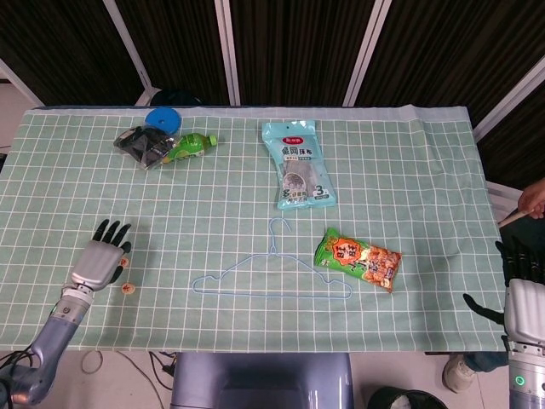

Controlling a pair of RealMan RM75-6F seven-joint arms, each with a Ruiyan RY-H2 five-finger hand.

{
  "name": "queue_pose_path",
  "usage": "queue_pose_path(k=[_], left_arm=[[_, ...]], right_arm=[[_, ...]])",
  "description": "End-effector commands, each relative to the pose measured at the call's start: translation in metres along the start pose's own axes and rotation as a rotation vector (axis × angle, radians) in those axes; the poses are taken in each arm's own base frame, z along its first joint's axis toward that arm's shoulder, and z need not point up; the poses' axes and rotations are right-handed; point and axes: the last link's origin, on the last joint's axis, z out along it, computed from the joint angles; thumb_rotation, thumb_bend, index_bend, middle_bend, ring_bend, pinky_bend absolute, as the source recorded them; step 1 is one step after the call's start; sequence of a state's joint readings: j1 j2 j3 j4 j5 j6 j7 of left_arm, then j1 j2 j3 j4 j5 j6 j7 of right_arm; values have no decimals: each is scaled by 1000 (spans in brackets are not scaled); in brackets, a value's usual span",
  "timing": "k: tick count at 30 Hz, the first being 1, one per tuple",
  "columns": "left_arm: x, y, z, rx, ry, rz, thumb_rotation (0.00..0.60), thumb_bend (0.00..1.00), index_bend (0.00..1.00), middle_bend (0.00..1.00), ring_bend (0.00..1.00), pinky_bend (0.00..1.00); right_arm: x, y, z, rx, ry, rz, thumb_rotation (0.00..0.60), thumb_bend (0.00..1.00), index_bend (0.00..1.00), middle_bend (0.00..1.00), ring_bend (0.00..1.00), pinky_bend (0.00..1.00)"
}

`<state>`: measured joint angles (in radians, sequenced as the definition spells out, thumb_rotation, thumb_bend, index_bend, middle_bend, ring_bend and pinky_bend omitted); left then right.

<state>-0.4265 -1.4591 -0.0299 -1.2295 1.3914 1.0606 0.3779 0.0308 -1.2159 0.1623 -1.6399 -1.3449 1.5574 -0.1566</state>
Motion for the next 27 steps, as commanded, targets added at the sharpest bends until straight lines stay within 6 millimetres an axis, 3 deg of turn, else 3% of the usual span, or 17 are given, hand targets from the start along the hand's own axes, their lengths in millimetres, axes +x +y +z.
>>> queue_pose_path(k=[1, 27], left_arm=[[-1, 1, 0, -2, -2, 2, 600, 321, 434, 84, 0, 28], [-9, 0, -1, 6, -20, 21, 600, 323, 475, 95, 0, 33]], right_arm=[[0, 0, 0, -1, 0, 0, 600, 205, 104, 25, 55, 0], [0, 1, 0, -8, 1, 0, 600, 205, 104, 25, 55, 0]])
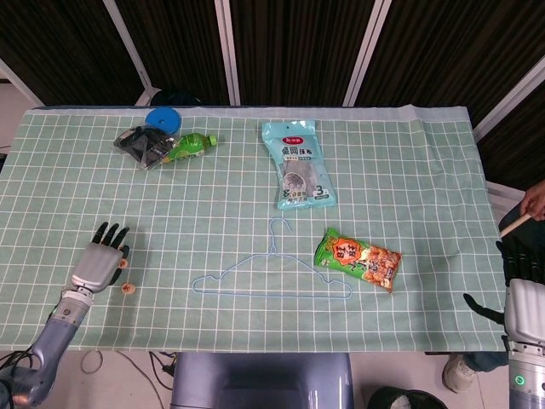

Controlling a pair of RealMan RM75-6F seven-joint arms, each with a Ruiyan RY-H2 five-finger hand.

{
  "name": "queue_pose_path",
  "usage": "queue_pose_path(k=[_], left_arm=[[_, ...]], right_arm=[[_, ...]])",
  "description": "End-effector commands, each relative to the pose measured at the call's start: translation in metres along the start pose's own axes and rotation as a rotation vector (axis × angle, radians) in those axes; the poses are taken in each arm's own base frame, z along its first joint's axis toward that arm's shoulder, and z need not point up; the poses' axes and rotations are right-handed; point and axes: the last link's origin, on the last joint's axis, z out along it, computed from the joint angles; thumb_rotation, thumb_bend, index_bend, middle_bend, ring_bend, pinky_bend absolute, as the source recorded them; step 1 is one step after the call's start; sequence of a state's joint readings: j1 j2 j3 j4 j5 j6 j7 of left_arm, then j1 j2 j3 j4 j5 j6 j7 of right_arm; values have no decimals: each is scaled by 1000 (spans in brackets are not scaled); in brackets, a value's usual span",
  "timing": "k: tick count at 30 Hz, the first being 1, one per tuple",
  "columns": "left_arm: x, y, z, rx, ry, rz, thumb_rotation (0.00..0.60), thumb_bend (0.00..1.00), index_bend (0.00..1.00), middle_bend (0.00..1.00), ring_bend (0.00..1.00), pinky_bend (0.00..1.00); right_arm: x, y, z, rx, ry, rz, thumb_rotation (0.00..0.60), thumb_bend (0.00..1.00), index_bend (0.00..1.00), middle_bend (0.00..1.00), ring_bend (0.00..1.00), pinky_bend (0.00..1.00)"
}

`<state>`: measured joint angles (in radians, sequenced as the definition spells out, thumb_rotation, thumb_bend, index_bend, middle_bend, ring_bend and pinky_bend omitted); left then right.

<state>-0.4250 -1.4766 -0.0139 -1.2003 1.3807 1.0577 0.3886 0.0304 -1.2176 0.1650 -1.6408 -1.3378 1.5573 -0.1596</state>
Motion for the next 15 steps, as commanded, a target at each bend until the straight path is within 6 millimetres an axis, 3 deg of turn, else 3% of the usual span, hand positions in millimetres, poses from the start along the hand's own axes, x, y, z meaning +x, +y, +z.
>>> queue_pose_path(k=[1, 15], left_arm=[[0, 1, 0, -1, 1, 2, 600, 324, 475, 95, 0, 33], [11, 2, -5, -7, 41, -36, 600, 329, 483, 96, 0, 34]], right_arm=[[0, 0, 0, -1, 1, -1, 600, 205, 104, 25, 55, 0], [0, 0, 0, 1, 2, -1, 600, 205, 104, 25, 55, 0]])
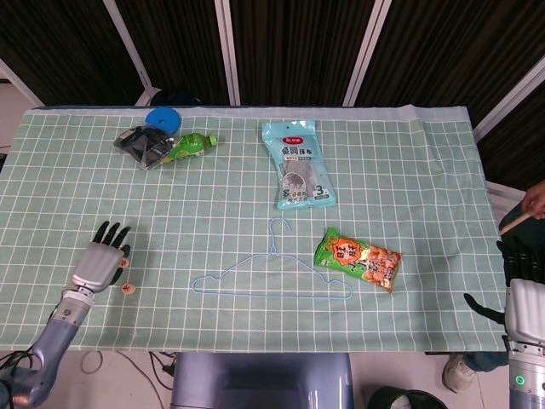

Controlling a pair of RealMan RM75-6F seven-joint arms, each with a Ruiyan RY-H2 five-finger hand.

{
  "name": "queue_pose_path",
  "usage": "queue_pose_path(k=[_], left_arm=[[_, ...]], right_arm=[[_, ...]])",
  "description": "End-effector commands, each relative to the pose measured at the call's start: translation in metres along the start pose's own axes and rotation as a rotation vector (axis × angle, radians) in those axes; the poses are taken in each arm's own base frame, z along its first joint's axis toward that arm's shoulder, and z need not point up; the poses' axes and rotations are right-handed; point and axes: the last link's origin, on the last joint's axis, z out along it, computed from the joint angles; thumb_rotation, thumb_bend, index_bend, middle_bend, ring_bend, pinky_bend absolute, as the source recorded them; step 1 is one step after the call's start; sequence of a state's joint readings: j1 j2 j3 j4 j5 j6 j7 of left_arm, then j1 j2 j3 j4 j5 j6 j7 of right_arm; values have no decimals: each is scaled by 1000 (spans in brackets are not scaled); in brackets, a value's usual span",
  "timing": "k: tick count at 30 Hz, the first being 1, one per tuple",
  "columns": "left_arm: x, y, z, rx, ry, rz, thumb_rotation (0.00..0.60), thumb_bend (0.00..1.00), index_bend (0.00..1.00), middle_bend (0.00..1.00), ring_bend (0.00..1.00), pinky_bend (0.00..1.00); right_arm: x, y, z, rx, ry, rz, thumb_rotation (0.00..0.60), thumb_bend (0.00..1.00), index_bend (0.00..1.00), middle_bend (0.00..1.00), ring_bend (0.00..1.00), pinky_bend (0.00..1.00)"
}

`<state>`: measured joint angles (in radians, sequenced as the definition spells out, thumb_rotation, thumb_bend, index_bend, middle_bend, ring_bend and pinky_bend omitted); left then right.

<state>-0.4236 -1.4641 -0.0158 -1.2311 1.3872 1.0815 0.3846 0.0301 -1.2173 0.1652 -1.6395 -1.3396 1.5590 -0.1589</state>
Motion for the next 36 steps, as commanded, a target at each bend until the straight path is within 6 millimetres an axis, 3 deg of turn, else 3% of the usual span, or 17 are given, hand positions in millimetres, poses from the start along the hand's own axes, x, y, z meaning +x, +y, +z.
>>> queue_pose_path(k=[1, 12, 22, 29, 36], left_arm=[[6, -1, -4, -4, 24, -21, 600, 329, 484, 96, 0, 34], [21, 7, -34, -75, 40, -53, 600, 329, 484, 102, 0, 34], [15, 7, -61, -109, 20, -25, 600, 329, 485, 109, 0, 34], [7, 5, -71, -114, 13, -17, 600, 329, 485, 108, 0, 34], [4, 6, -68, -112, 17, -18, 600, 329, 485, 108, 0, 34]], right_arm=[[0, 0, 0, 0, -1, 0, 600, 205, 104, 25, 55, 0], [0, 0, 0, 2, 1, -1, 600, 205, 104, 25, 55, 0], [0, 0, 0, 1, 1, -1, 600, 205, 104, 25, 55, 0], [0, 0, 0, -1, 0, -1, 600, 204, 104, 25, 55, 0], [0, 0, 0, -3, 0, -1, 600, 205, 104, 25, 55, 0]])
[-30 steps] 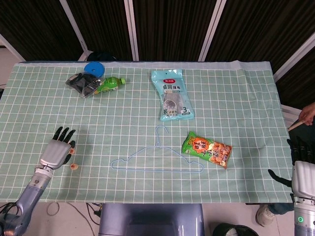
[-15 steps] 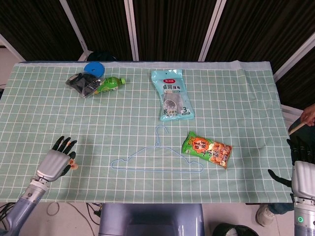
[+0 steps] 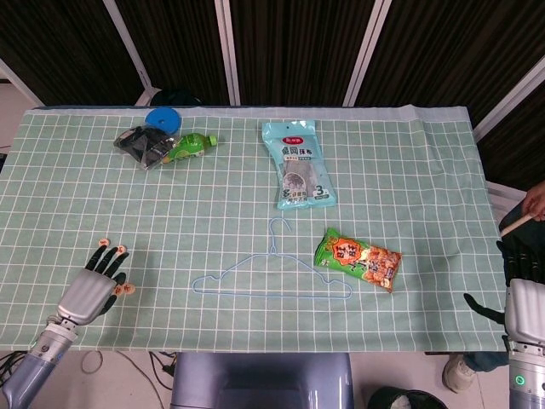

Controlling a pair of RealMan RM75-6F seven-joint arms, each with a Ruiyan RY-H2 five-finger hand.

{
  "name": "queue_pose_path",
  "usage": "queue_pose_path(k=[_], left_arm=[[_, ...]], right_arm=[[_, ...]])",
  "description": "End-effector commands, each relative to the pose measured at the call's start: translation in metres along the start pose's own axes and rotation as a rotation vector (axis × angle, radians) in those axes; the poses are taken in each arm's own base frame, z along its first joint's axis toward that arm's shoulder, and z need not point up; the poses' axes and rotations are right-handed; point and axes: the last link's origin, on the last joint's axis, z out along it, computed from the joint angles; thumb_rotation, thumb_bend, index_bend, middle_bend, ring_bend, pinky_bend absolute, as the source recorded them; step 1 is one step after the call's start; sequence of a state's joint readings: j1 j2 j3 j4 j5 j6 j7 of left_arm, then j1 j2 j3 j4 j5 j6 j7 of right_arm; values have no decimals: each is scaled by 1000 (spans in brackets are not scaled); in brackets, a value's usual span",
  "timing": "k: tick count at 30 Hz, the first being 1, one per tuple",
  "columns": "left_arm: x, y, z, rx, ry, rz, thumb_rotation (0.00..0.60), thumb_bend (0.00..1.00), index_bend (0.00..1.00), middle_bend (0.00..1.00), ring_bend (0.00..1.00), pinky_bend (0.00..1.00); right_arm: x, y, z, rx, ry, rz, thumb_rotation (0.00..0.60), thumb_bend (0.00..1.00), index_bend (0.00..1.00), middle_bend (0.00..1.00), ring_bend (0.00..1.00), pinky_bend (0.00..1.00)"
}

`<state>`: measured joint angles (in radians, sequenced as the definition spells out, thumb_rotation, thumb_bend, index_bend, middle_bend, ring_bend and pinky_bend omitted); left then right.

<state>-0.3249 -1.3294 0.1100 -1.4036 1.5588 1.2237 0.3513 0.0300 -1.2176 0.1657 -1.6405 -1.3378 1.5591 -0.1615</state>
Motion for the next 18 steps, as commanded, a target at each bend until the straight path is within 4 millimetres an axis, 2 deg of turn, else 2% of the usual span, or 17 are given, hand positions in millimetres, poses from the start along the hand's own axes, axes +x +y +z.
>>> queue_pose_path(k=[1, 18], left_arm=[[-1, 1, 2, -4, 3, -6, 600, 330, 485, 108, 0, 34], [-6, 4, 12, -2, 6, 10, 600, 330, 485, 108, 0, 33]], right_arm=[[0, 0, 0, -1, 0, 0, 600, 205, 104, 25, 55, 0], [0, 0, 0, -1, 1, 0, 600, 205, 104, 25, 55, 0]])
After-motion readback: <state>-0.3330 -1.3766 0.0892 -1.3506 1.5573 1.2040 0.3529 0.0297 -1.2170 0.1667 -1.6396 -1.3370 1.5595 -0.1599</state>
